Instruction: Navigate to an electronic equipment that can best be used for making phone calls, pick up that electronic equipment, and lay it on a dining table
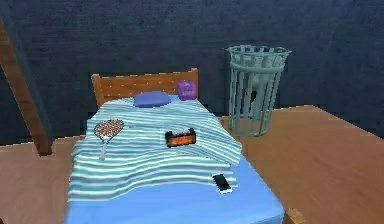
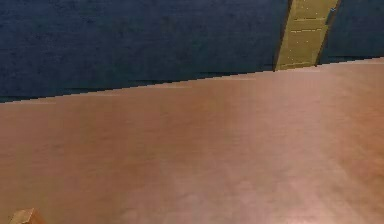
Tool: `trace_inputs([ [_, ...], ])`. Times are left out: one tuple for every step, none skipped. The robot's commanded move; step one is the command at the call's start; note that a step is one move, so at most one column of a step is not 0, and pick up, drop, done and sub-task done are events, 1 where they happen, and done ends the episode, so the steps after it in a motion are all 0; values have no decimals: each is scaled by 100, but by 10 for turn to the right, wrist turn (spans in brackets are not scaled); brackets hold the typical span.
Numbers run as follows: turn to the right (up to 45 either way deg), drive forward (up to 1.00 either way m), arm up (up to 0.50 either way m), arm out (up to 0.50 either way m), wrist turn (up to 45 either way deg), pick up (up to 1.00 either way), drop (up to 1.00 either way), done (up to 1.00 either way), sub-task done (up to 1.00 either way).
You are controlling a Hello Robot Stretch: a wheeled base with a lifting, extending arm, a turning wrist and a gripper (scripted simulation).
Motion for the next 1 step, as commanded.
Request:
trace_inputs([
  [0, 30, 0, 0, 0, 0, 0, 0, 0],
])
